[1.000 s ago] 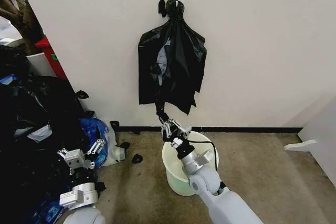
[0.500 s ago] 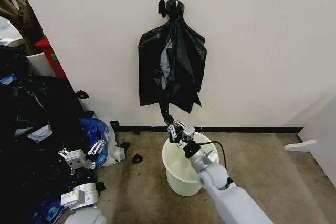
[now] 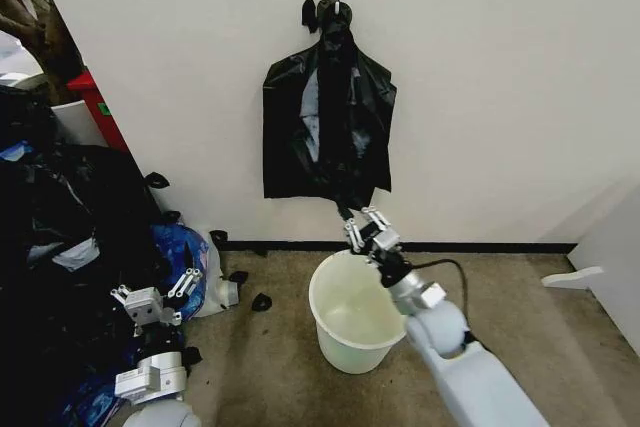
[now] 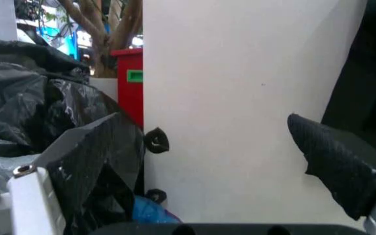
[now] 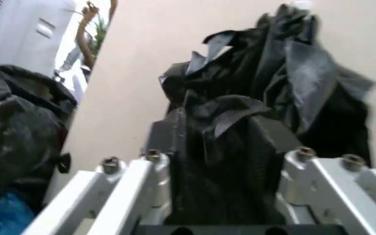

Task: Place the garbage bag over the trash bin.

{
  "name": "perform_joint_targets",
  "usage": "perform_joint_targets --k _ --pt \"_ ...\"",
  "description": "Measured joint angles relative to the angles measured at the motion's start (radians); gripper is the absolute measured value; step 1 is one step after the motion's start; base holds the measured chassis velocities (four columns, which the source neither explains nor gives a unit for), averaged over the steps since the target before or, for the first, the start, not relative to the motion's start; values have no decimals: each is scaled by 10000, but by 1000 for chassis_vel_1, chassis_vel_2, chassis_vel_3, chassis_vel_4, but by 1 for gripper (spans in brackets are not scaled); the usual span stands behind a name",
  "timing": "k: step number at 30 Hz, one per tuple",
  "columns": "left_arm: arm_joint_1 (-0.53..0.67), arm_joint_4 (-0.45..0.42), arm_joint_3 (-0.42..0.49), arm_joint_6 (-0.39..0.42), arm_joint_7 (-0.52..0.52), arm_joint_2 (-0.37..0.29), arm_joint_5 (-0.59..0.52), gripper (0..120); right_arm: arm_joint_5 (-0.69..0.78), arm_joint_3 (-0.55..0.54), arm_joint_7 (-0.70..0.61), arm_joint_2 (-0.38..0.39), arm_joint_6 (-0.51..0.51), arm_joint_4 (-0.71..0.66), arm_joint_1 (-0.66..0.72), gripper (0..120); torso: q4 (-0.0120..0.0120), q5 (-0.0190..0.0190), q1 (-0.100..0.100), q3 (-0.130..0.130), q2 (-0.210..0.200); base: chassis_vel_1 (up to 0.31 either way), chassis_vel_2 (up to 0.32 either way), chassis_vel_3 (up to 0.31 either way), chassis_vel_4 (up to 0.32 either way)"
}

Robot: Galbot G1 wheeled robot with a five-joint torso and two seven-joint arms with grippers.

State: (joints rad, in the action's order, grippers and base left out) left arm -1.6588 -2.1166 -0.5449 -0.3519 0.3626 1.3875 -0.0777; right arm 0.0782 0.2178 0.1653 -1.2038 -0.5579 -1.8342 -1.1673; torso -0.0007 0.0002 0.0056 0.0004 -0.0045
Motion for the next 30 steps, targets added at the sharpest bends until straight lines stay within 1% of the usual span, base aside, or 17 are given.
perform_joint_targets --k 1,2,3,6,8,9,11,15,16,18,22,24,26,29,30 --pt "-5 0 10 0 0 7 23 100 -53 118 -193 138 -20 -225 -288 36 -2 1 0 0 0 0 0 0 0" --pt "-4 0 16 0 0 9 35 100 -74 163 -250 175 -29 -288 -372 38 -3 1 0 0 0 0 0 0 0" --pt "-4 9 37 0 0 25 88 100 -147 314 -479 263 -54 -481 -656 44 -1 1 0 0 0 0 0 0 0" --pt "1 39 93 0 1 78 201 100 -257 420 -1101 306 -29 -777 -1147 56 0 1 0 -1 0 0 0 0 0" --pt "4 40 103 0 1 85 223 100 -246 407 -1216 304 -1 -838 -1228 57 0 1 0 0 0 0 0 0 0" --pt "7 41 111 0 0 92 240 100 -224 376 -1357 299 38 -911 -1316 61 0 1 0 -1 0 0 0 0 0" --pt "23 45 118 1 1 102 272 100 -46 228 -1906 271 287 -1246 -1485 73 0 2 0 0 0 0 0 0 0" --pt "27 91 105 4 1 99 295 100 216 198 -2297 354 1154 -1723 -1044 89 2 0 0 -1 0 0 0 0 0" --pt "27 91 105 4 1 99 295 100 216 198 -2297 354 1154 -1723 -1044 89 2 0 0 -1 0 0 0 0 0" --pt "45 163 105 4 0 100 317 100 86 204 -2329 469 1632 -1567 -524 98 2 0 0 0 0 0 0 0 0" --pt "159 324 114 4 0 107 326 100 -521 109 -2582 563 2612 -950 492 100 2 1 0 1 -1 0 0 0 0" --pt "180 353 114 4 0 105 326 100 -553 84 -2615 581 2736 -894 623 100 2 2 0 1 -1 0 0 0 0" --pt "256 494 112 4 2 89 313 100 -216 -164 -2904 753 3451 -799 1163 100 2 0 0 2 -1 0 0 0 0" --pt "337 621 105 4 11 75 290 100 268 -452 -3319 920 4107 -803 1521 100 1 0 0 1 -1 0 0 0 0" --pt "337 621 105 4 11 75 290 100 268 -452 -3319 920 4107 -803 1521 100 1 0 0 1 -1 0 0 0 0"
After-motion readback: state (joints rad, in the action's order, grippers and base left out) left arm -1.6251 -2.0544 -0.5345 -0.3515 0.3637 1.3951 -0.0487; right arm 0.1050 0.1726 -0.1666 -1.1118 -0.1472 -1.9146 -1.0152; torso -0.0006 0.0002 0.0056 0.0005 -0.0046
